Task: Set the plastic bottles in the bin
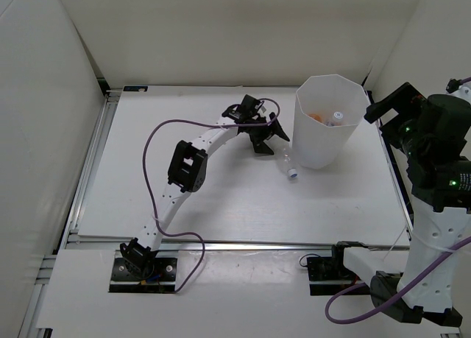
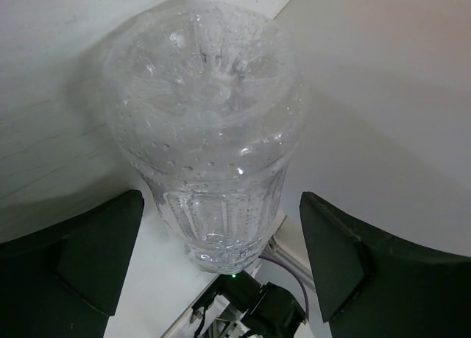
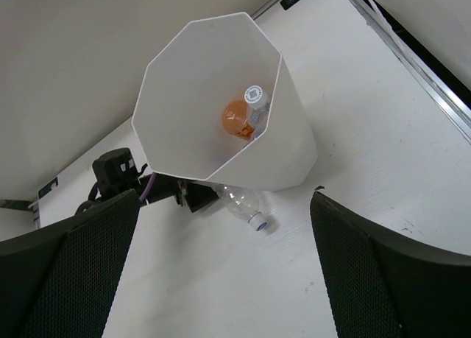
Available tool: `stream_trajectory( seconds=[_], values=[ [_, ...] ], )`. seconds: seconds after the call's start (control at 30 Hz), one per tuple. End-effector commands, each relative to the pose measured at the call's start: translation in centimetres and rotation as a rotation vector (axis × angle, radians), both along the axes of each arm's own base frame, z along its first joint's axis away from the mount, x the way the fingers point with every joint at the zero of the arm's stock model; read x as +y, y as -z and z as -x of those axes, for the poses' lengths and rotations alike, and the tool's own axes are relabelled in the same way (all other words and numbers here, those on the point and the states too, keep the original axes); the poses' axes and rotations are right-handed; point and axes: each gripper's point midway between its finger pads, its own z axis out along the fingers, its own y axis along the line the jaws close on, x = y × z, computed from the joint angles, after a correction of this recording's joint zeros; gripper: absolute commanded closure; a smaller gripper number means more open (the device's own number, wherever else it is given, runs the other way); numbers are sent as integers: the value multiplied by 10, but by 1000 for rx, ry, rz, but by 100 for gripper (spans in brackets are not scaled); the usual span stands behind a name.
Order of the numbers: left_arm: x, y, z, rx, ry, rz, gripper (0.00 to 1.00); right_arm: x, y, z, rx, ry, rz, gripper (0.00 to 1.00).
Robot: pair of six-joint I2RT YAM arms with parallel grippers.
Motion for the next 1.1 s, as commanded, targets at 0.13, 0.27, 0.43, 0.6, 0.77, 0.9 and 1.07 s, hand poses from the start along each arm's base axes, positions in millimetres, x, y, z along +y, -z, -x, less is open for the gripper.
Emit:
stream_trajectory(
  seconds=[0.13,0.27,0.43,0.6,0.77,0.9,1.07],
  values=[
    [-4,13,9,40,25,12,18,-9,-6,-3,-22,32,38,0],
    [2,15,10,50,28,10,28,-9,-4,-6,-12,32,38,0],
    [10,14,13,52,38,4,44,-9,2,-10,8,32,38,0],
    [36,-13,11,-27,31,-31,53,-9,4,-12,8,32,38,0],
    [93,-53,-14,-159,-85,-115,56,-4,5,-14,4,17,11,0],
    [119,-114,-31,-279,-162,-97,58,1,4,-14,2,-3,-8,0],
    [124,-229,-50,-446,-253,47,58,5,7,-16,8,-13,-33,0]
  ],
)
